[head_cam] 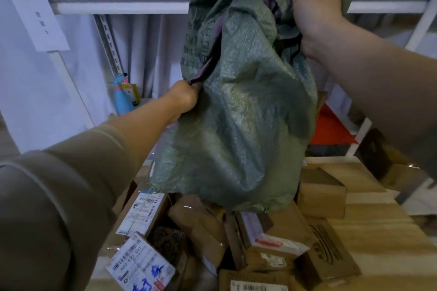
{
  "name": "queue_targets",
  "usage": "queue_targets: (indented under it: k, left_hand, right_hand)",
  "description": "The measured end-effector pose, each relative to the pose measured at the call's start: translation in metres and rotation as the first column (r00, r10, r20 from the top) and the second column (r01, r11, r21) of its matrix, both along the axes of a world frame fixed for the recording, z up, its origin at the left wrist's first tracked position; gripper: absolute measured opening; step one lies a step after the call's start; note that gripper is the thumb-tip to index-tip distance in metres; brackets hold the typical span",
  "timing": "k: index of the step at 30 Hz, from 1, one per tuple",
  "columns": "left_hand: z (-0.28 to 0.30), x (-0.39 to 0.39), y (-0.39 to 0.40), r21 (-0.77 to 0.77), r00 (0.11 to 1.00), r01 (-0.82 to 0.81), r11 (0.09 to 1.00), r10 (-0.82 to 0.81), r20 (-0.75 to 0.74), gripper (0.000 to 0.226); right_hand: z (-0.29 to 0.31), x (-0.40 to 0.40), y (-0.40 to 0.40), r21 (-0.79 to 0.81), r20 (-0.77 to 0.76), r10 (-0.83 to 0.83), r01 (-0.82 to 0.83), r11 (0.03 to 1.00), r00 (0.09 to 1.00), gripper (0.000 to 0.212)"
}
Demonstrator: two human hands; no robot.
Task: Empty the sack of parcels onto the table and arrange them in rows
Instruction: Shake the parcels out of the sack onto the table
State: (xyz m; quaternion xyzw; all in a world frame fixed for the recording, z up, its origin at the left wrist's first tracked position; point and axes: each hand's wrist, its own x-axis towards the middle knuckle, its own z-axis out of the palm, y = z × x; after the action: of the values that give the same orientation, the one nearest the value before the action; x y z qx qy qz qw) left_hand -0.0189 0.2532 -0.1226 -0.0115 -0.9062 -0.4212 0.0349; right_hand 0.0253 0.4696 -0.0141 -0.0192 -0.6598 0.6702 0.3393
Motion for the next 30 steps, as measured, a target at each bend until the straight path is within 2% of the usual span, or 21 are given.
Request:
queue_targets:
  k: [2, 5, 8, 12, 19, 22, 26, 30]
  left_hand:
    - [0.002, 0.001, 0.011, 0.033, 1.0, 0.015, 0.999, -0.015, -0.011, 0.046]
    - [0.007, 0.005, 0.026, 0.166, 0.998, 0.046, 0.985, -0.039, -0.043, 0.042]
    - [0.009, 0.007, 0.038, 0.227, 0.999, 0.033, 0.973, -0.024, -0.046, 0.042]
    - [-0.002, 0.01, 0.037, 0.109, 0.992, 0.097, 0.989, -0.104, 0.065, 0.034]
    - [0.018, 0.002, 0.041, 0.172, 0.982, 0.006, 0.985, 0.027, -0.189, 0.022]
    - [0.017, 0.003, 0.04, 0.1, 0.98, -0.022, 0.995, 0.041, -0.194, 0.029]
    - [0.026, 0.001, 0.036, 0.157, 0.961, -0.05, 0.986, 0.091, -0.261, 0.034]
    - [0.025, 0.0, 0.029, 0.167, 0.955, -0.087, 0.982, 0.131, -0.268, 0.032]
  right_hand:
    - [0.001, 0.004, 0.01, 0.0, 0.001, -0.024, 0.024, 1.0, 1.0, 0.039]
    - [0.001, 0.009, 0.024, -0.026, -0.005, -0.059, 0.059, 0.998, 0.998, 0.031]
    - [0.0, 0.012, 0.036, -0.029, 0.013, -0.091, 0.091, 0.995, 0.996, 0.033]
    - [-0.008, 0.013, 0.047, -0.029, 0.044, -0.105, 0.106, 0.994, 0.994, 0.034]
    - [0.001, 0.015, 0.054, -0.021, 0.008, -0.185, 0.185, 0.982, 0.983, 0.034]
    - [0.005, 0.015, 0.056, 0.012, 0.008, -0.198, 0.198, 0.98, 0.98, 0.036]
    - [0.009, 0.015, 0.055, 0.011, -0.014, -0.182, 0.183, 0.983, 0.983, 0.035]
    - [0.011, 0.013, 0.051, 0.012, -0.007, -0.132, 0.132, 0.991, 0.991, 0.035]
